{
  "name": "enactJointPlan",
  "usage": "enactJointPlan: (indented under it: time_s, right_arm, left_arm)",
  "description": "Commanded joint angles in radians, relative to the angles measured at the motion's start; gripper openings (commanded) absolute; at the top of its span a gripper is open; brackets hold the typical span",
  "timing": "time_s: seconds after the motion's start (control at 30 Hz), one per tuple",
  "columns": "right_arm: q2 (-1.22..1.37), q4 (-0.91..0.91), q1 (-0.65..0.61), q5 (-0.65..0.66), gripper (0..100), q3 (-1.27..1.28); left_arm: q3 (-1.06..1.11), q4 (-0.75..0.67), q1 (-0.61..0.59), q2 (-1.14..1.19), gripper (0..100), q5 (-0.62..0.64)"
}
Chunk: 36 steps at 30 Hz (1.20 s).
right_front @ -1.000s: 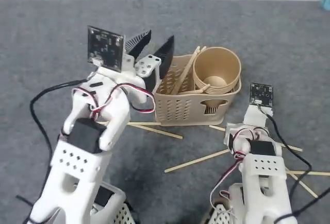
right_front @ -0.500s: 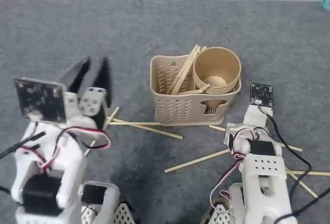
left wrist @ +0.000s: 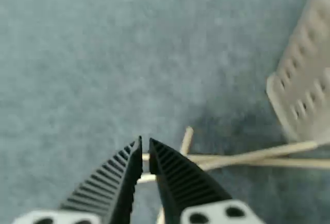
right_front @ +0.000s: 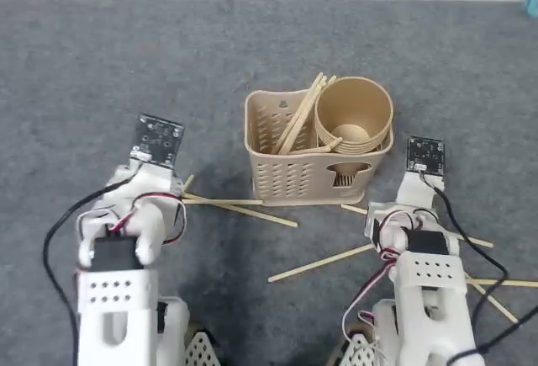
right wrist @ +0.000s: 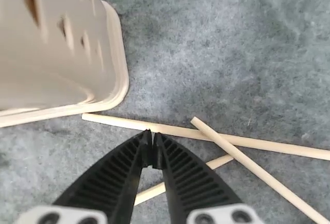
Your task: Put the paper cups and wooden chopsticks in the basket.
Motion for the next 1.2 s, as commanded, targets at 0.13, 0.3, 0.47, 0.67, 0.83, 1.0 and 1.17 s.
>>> enactJointPlan:
  time_s: [0.13,0.3,0.47,0.67,0.83,1.0,1.17]
  right_arm:
    - [-0.002,-0.018,-0.007,0.018,2.6,0.009]
    - [-0.002,-0.018,-0.007,0.018,2.6,0.009]
    - [-0.002,-0.018,-0.007,0.018,2.6,0.009]
    - [-0.002,-0.018,-0.007,0.020,2.6,0.009]
    - [-0.002,-0.018,-0.007,0.020,2.6,0.009]
    - [-0.002,-0.018,-0.007,0.020,2.6,0.009]
    - [-0.002,-0.018,-0.007,0.020,2.6,0.009]
  left_arm:
    - [-0.024,-0.057,0.063,0.210,14,-0.040]
    - [-0.124,-0.064,0.061,0.396,14,-0.043]
    - [-0.225,-0.072,0.055,0.586,14,-0.048]
    - [-0.302,-0.135,0.055,0.786,14,-0.066]
    - [-0.325,-0.199,0.051,0.907,14,-0.106]
    - [-0.341,-0.239,0.015,0.962,14,-0.107]
    - [-0.340,-0.244,0.011,0.970,14,-0.109]
